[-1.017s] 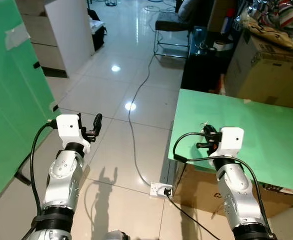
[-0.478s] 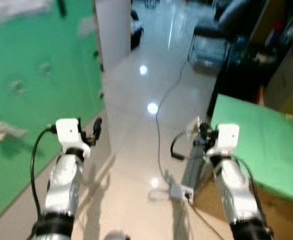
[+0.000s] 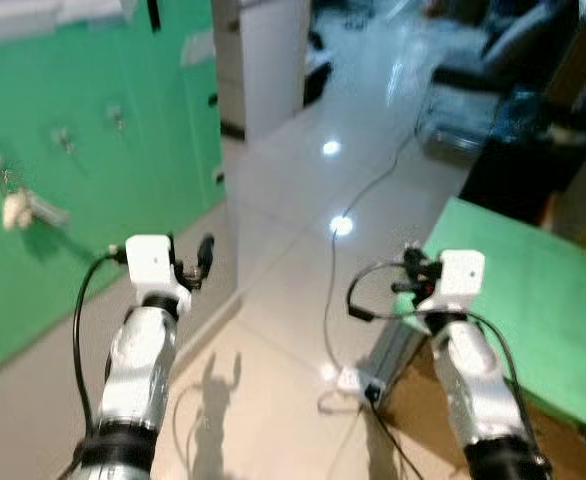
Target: Hang keys on a hook
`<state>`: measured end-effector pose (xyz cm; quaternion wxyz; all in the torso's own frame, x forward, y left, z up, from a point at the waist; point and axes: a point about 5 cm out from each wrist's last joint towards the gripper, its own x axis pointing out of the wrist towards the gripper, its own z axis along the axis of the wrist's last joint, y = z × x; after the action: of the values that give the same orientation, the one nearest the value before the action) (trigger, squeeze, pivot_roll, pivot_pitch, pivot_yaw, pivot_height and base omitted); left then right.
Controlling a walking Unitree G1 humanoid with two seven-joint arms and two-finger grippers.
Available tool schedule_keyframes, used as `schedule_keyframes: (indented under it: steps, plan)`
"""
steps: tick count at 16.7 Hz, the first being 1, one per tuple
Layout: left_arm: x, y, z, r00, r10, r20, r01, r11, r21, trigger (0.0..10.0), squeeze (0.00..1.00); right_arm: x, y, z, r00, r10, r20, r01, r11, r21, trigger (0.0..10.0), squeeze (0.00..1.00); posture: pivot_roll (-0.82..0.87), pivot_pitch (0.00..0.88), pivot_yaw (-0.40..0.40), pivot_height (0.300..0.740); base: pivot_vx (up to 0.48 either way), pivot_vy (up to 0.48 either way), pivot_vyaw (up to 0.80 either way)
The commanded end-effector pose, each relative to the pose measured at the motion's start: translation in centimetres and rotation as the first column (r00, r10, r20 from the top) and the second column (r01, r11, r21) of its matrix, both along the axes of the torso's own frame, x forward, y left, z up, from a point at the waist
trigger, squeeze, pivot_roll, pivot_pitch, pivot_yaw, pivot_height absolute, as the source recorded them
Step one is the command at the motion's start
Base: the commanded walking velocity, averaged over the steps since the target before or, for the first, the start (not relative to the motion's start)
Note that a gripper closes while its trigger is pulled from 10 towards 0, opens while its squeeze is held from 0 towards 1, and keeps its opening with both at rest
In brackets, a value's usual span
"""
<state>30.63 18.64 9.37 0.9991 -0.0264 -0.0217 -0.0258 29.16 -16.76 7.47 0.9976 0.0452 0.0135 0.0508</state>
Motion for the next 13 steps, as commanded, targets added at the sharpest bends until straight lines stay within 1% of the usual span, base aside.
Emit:
schedule_keyframes:
  steps: [1, 3, 5, 7, 9, 12, 13]
  plan:
    - [-0.09, 1.15, -0.31, 0.999, 0.039, -0.017, -0.039, 0.999, 0.023, 10.0, 0.0, 0.46, 0.59, 0.51, 1.0, 0.019, 0.02, -0.019, 1.0, 0.018, 10.0, 0.0, -0.01, 0.0, -0.009, 0.74, 0.0, 0.0, 0.58]
    - [0.38, 1.0, -0.12, 0.999, 0.048, -0.016, -0.047, 0.998, 0.028, 10.0, 0.0, 0.57, 0.48, 0.57, 1.0, 0.021, 0.022, -0.021, 1.0, 0.006, 10.0, 0.0, -0.01, 0.0, -0.013, 0.74, 0.0, 0.0, 0.58]
    - [0.44, 0.8, -0.32, 0.998, 0.057, -0.026, -0.057, 0.998, 0.014, 10.0, 0.0, 0.74, 0.59, 0.64, 0.999, 0.029, 0.025, -0.029, 1.0, -0.003, 10.0, 0.0, -0.01, 0.0, -0.01, 0.74, 0.0, 0.0, 0.58]
    - [0.44, 0.64, -0.48, 0.998, 0.052, -0.028, -0.052, 0.999, 0.014, 10.0, 0.0, 0.75, 0.91, 0.57, 0.999, 0.039, 0.024, -0.039, 0.999, -0.006, 10.0, 0.0, -0.01, 0.0, -0.011, 0.74, 0.0, 0.0, 0.57]
    - [0.46, 0.42, -0.45, 0.999, 0.046, -0.023, -0.045, 0.998, 0.032, 10.0, 0.0, 0.75, 1.35, 0.78, 0.998, 0.054, 0.03, -0.054, 0.999, -0.001, 10.0, 0.0, -0.01, 0.0, -0.014, 0.74, 0.0, 0.0, 0.57]
    - [0.43, 0.25, -0.61, 0.999, 0.039, -0.028, -0.038, 0.999, 0.031, 10.0, 0.0, 0.91, 0.43, 0.88, 0.999, 0.0, 0.039, -0.002, 0.999, 0.054, 10.0, 0.0, -0.01, 0.0, -0.01, 0.74, 0.0, 0.0, 0.54]
    - [0.42, 0.22, -0.61, 0.999, 0.035, -0.027, -0.035, 0.999, 0.029, 10.0, 0.0, 0.94, 0.38, 0.88, 0.999, -0.006, 0.037, 0.004, 0.998, 0.057, 10.0, 0.0, -0.01, 0.0, -0.01, 0.74, 0.0, 0.0, 0.49]
